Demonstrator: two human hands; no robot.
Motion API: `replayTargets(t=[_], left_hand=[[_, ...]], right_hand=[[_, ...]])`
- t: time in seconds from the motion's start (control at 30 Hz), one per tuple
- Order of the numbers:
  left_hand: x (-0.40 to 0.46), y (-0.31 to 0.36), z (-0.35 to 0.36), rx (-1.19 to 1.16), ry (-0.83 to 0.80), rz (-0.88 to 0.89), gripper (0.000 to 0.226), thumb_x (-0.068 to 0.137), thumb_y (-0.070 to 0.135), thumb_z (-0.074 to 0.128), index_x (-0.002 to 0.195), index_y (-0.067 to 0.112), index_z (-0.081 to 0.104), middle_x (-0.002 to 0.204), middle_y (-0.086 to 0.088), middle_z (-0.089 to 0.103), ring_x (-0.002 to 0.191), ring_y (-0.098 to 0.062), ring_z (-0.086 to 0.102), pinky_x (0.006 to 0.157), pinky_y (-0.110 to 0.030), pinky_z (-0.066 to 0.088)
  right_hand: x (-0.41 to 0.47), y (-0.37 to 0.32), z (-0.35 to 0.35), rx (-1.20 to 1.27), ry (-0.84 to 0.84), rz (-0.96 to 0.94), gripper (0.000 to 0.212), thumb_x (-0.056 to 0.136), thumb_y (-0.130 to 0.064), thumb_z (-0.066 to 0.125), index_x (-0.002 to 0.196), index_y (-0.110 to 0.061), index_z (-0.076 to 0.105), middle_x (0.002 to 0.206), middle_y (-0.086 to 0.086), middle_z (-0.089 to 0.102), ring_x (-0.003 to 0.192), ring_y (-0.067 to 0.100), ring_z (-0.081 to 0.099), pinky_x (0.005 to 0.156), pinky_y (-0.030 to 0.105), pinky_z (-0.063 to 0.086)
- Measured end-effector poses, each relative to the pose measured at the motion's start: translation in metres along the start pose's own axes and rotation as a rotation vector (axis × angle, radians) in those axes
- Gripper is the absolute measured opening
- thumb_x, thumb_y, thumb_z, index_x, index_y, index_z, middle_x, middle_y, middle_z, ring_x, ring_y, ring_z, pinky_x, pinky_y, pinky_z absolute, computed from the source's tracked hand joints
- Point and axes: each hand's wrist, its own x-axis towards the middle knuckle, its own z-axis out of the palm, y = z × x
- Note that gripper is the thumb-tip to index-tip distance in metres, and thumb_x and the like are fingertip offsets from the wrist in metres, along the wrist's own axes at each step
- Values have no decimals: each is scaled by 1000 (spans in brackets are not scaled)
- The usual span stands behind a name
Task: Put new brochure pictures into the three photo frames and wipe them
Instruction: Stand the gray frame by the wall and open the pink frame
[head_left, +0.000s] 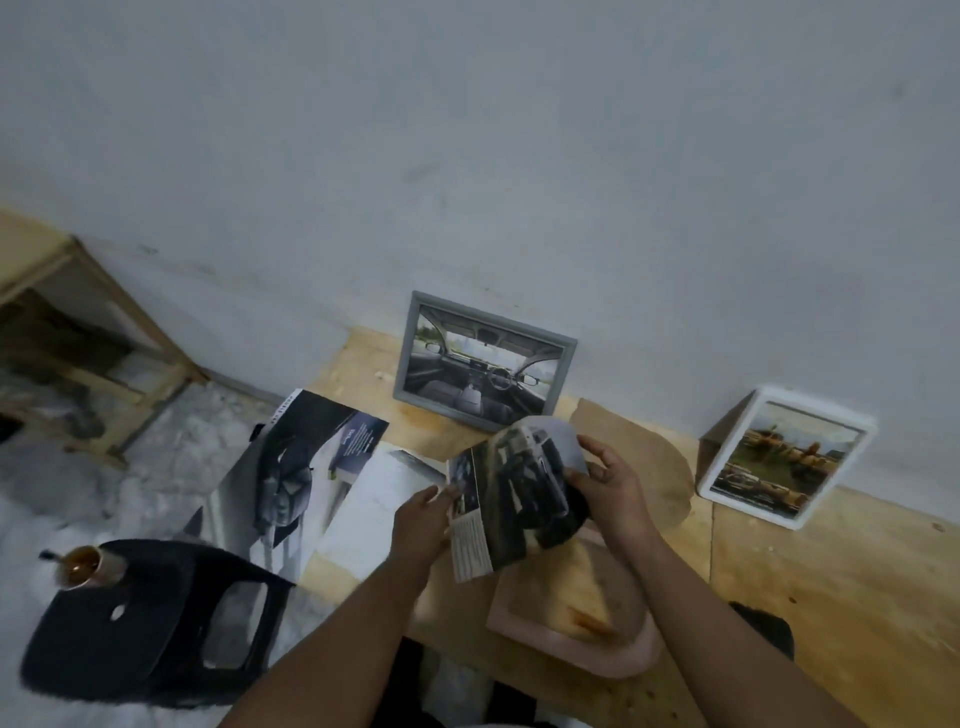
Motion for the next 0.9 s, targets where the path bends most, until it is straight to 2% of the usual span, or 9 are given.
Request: replayTargets(t=[0.13,0.27,0.37,0.43,0.53,0.63,0.7,0.8,0.9], left_hand=[[16,12,-54,-214,114,48,18,100,22,63,117,26,69,112,-4,74,104,-24,70,91,-42,60],[33,23,-114,-396,231,75,19,100,16,65,118,17,71,103,-5,75,89,-20,70,73,-32,60],[48,21,-161,-428,303,65,18,103,12,59,116,9,71,82,-5,67,64,-15,60,55,-27,50],[59,13,-190,-438,377,42,18,102,11,60,115,5,71,68,-5,63,54,-16,56,48,-25,46],[76,-8,-229,-417,431,-18,17,96,15,70,111,7,73,80,-15,74,60,-23,68,58,-34,59],[95,-31,-260,-399,450,-71,29,88,23,77,115,12,74,94,-15,79,84,-35,76,85,-55,62],[117,-59,-279,-339,462,-117,42,73,42,81,107,18,77,90,-11,79,84,-36,76,83,-62,60],[120,-65,-293,-84,541,-150,46,66,57,78,80,13,76,73,-14,74,73,-36,71,76,-45,59],[105,-43,-292,280,569,-60,33,88,44,71,87,11,70,77,-8,67,74,-30,63,71,-38,48]], right_hand=[[37,-27,68,-249,-25,-108,33,95,-4,66,125,-18,65,110,-4,71,97,6,69,74,23,61],[74,-38,148,-504,-145,-175,37,97,-18,61,134,-17,64,119,-1,70,111,18,67,95,44,58],[96,-37,214,-621,-269,-130,36,96,-17,56,131,-16,65,119,3,69,112,21,65,99,45,54],[106,-32,254,-649,-327,-80,46,95,-21,56,140,-15,59,134,8,65,125,28,60,107,48,49],[119,-13,305,-706,-360,0,55,97,-19,57,150,-9,48,151,11,51,140,32,47,116,46,39],[134,9,345,-799,-439,34,51,92,-25,57,140,-7,58,141,14,59,132,35,54,109,45,44],[145,26,363,-847,-508,90,60,92,-32,54,146,-7,51,149,14,52,138,36,48,112,42,40],[156,49,374,-1060,-576,14,68,101,-37,50,159,-9,28,162,17,33,145,36,37,115,43,36],[148,57,361,-1206,-390,-154,66,96,-45,54,156,-23,35,150,11,43,134,35,45,105,47,45]])
